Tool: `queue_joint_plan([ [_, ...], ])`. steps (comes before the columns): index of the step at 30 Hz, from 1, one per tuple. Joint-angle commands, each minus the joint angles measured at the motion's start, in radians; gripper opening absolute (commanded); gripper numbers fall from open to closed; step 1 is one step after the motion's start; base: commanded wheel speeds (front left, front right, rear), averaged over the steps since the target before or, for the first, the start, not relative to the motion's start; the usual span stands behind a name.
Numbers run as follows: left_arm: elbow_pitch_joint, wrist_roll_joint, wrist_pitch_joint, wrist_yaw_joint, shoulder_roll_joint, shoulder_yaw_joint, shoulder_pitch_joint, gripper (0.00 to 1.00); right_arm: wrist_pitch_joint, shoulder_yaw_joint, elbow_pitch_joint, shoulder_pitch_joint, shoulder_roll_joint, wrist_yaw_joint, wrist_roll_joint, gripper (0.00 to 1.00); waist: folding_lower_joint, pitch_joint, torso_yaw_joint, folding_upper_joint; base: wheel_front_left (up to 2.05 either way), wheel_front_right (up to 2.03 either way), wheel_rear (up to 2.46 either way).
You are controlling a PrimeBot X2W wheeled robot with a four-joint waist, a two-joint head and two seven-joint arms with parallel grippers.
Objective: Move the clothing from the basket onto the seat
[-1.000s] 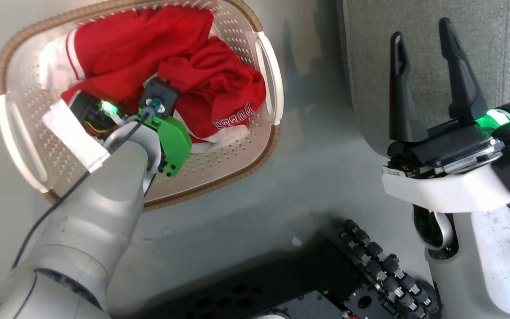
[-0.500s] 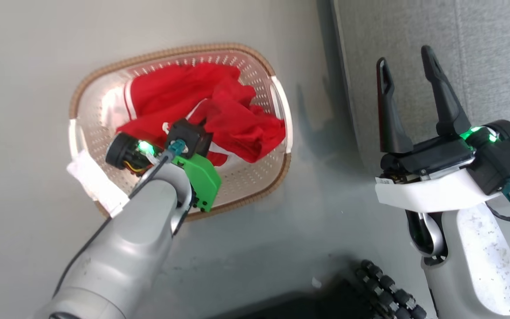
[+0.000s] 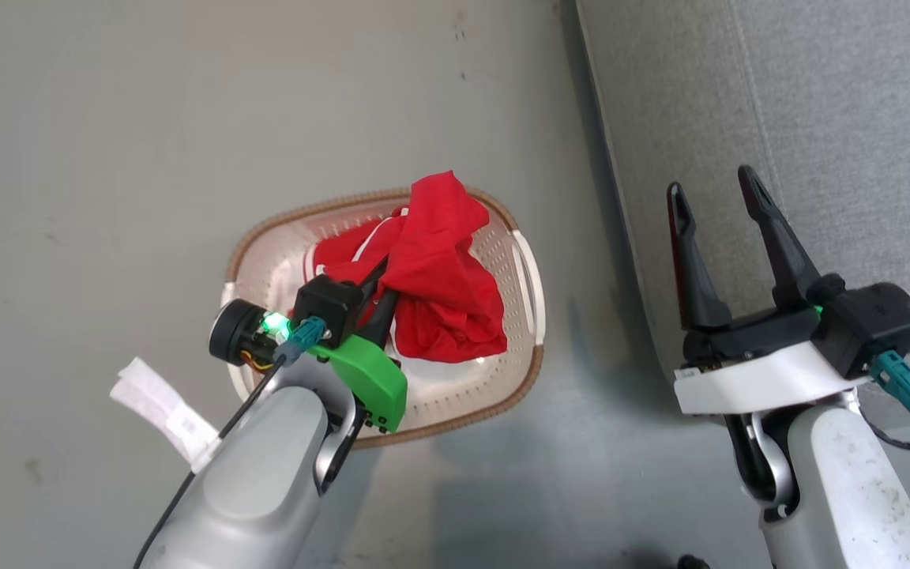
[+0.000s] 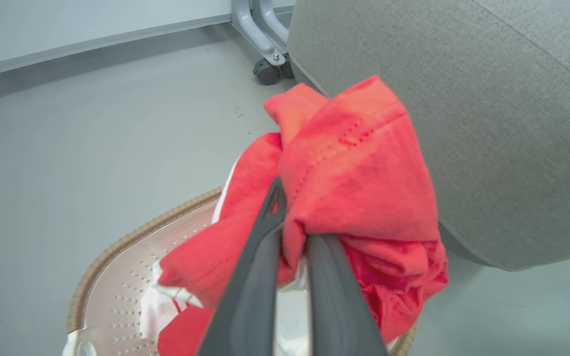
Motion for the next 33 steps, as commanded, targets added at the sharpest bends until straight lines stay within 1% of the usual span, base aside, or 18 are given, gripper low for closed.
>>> queue_joint_plan([
  [1, -0.025, 0.007, -0.001, -0.004, 0.008, 0.012, 0.031, 0.00, 0.004, -0.007, 0.002, 0.024, -0.003, 0.000, 0.002, 1.00, 0.0001, -0.116, 0.054, 0.0000, 0.00, 0.00, 0.00],
  [8, -0.190, 0.037, -0.001, -0.012, 0.015, 0.094, 0.121, 0.00, 0.043, -0.032, -0.011, 0.083, -0.003, 0.000, 0.007, 1.00, 0.0001, -0.203, 0.085, 0.0000, 0.00, 0.00, 0.00],
  [17, -0.430, 0.069, -0.001, -0.026, 0.011, 0.214, 0.201, 0.00, 0.070, -0.030, -0.013, 0.140, -0.003, 0.000, 0.008, 1.00, 0.0001, -0.280, 0.113, 0.0000, 0.00, 0.00, 0.00],
  [21, -0.516, 0.083, -0.001, -0.035, 0.006, 0.254, 0.238, 0.00, 0.083, -0.022, -0.011, 0.169, -0.003, 0.000, 0.013, 1.00, 0.0001, -0.315, 0.120, 0.0000, 0.00, 0.00, 0.00],
  [27, -0.612, 0.104, -0.001, -0.041, -0.002, 0.287, 0.298, 0.00, 0.103, -0.019, -0.021, 0.213, -0.003, 0.000, 0.011, 1.00, 0.0001, -0.372, 0.119, 0.0000, 0.00, 0.00, 0.00],
  [33, -0.659, 0.124, -0.001, -0.040, -0.009, 0.298, 0.369, 0.00, 0.119, -0.007, -0.030, 0.251, -0.003, 0.000, 0.021, 1.00, 0.0001, -0.430, 0.107, 0.0000, 0.00, 0.00, 0.00],
])
